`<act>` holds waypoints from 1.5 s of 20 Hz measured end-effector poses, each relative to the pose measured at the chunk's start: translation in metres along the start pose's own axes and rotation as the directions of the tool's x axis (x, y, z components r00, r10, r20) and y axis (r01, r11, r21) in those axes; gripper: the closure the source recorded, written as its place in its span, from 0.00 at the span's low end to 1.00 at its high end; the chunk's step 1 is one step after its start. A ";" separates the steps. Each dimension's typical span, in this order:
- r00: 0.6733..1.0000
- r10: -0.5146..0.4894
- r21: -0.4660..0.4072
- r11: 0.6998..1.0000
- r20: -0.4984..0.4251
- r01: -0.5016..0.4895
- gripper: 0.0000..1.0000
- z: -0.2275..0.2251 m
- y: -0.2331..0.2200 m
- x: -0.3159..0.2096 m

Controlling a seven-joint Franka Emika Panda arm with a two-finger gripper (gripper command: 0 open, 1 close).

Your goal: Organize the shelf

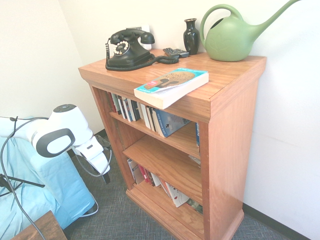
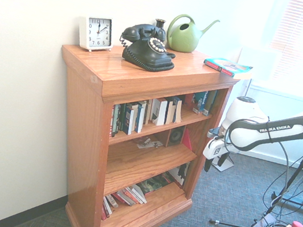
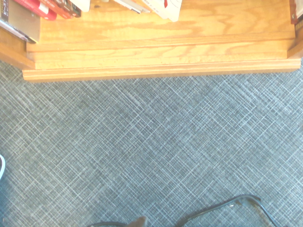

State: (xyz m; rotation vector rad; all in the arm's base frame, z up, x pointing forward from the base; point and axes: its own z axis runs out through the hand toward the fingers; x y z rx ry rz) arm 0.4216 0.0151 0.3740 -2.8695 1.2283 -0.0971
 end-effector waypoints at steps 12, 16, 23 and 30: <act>0.909 -0.178 -0.214 0.972 -0.376 0.101 0.00 -0.055 0.025 0.074; 0.806 -0.292 -0.326 0.936 -0.515 0.131 0.00 -0.093 0.036 0.084; 0.536 -0.459 -0.505 0.860 -0.708 0.070 0.00 -0.161 0.042 0.094; 0.374 -0.532 -0.593 0.803 -0.760 -0.062 0.00 -0.198 0.024 0.110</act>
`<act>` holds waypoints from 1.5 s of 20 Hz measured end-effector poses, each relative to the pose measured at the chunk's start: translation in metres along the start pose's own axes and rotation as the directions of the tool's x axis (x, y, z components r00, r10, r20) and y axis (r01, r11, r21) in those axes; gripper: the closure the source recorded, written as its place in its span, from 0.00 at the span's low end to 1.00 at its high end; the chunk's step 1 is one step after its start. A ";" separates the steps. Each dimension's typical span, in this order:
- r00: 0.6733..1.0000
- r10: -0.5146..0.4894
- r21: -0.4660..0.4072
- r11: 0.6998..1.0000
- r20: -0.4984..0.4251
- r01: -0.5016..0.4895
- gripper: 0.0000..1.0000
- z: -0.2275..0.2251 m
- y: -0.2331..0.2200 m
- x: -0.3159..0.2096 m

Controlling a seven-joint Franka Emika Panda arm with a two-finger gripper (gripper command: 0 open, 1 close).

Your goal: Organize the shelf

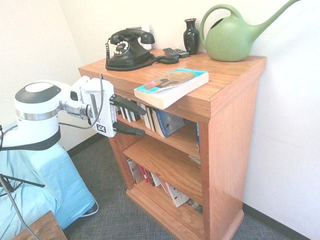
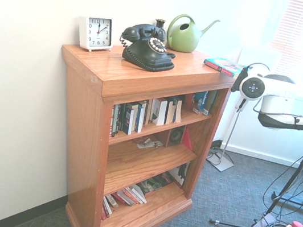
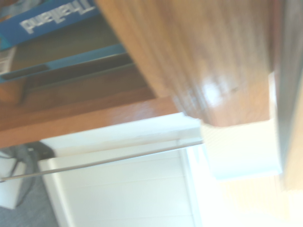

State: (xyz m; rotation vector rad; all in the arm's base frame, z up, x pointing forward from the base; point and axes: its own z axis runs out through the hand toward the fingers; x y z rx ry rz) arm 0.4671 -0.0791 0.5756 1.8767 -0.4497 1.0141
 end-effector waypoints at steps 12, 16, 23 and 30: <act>0.995 0.017 0.043 0.999 -0.100 -0.012 0.00 -0.011 -0.032 0.055; 0.994 0.011 0.077 0.997 -0.106 -0.002 0.00 -0.005 -0.040 0.059; 0.995 0.010 0.115 0.993 -0.097 0.001 0.00 0.017 -0.035 0.052; 0.994 0.008 0.141 0.990 -0.109 0.007 0.00 0.023 -0.034 0.051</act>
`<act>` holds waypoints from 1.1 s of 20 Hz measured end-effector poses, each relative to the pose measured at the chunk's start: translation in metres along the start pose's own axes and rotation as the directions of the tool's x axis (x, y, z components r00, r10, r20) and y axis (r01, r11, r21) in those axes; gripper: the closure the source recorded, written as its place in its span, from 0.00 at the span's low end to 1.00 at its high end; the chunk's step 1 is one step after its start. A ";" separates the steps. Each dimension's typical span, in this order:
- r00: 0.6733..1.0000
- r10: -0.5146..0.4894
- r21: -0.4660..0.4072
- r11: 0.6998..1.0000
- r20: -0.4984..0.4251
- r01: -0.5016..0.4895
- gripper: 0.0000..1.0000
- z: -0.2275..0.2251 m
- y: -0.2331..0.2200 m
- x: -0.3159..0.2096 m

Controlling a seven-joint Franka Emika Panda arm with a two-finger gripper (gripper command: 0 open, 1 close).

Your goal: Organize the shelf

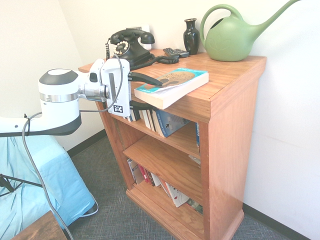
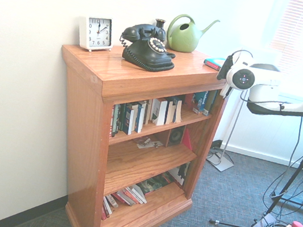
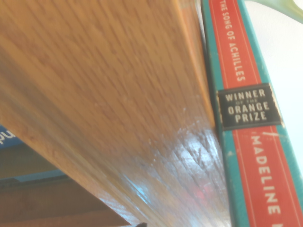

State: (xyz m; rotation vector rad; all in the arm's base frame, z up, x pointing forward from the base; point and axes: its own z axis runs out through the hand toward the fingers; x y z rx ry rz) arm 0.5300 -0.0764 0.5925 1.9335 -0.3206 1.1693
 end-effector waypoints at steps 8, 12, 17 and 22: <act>1.000 0.013 -0.023 1.000 0.000 -0.013 1.00 0.009 0.014 0.003; 1.000 0.008 -0.022 1.000 -0.004 -0.008 1.00 0.010 0.013 0.003; 1.000 0.006 -0.027 1.000 -0.004 -0.006 1.00 0.012 0.015 0.002; 1.000 0.006 -0.027 1.000 -0.003 -0.006 1.00 0.012 0.015 0.002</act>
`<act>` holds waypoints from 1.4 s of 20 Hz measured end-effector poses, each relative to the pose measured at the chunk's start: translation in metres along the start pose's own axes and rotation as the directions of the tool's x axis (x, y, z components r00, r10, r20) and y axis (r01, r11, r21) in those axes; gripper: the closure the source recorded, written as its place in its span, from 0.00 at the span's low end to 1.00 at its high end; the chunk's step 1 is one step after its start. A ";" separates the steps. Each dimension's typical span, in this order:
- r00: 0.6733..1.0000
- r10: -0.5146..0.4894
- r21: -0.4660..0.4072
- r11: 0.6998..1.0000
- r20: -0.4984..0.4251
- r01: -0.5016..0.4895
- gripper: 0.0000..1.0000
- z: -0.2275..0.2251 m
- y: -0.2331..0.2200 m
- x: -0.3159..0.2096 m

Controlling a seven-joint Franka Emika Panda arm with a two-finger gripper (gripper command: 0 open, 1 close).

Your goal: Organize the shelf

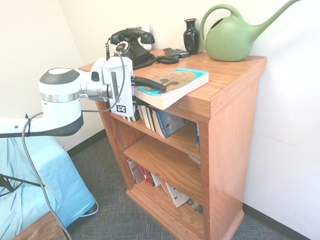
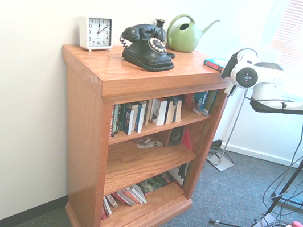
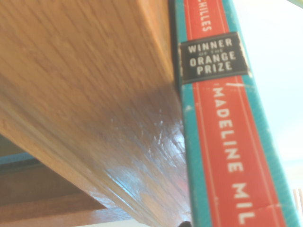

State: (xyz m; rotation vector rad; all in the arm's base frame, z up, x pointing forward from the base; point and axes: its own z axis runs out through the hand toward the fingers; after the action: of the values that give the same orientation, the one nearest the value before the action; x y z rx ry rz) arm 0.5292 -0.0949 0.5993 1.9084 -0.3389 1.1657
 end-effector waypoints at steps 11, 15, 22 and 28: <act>0.999 0.048 0.011 0.999 0.020 -0.048 1.00 -0.007 0.008 0.006; 0.994 0.096 0.021 0.995 0.051 -0.098 1.00 -0.014 0.022 0.011; 0.971 0.204 0.033 0.977 0.123 -0.209 1.00 -0.037 0.074 0.008; 0.942 0.280 0.067 0.953 0.186 -0.296 1.00 -0.071 0.115 -0.011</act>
State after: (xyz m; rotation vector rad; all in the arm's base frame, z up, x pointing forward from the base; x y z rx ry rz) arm 0.4117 -0.1107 0.6650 2.0998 -0.6904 1.2219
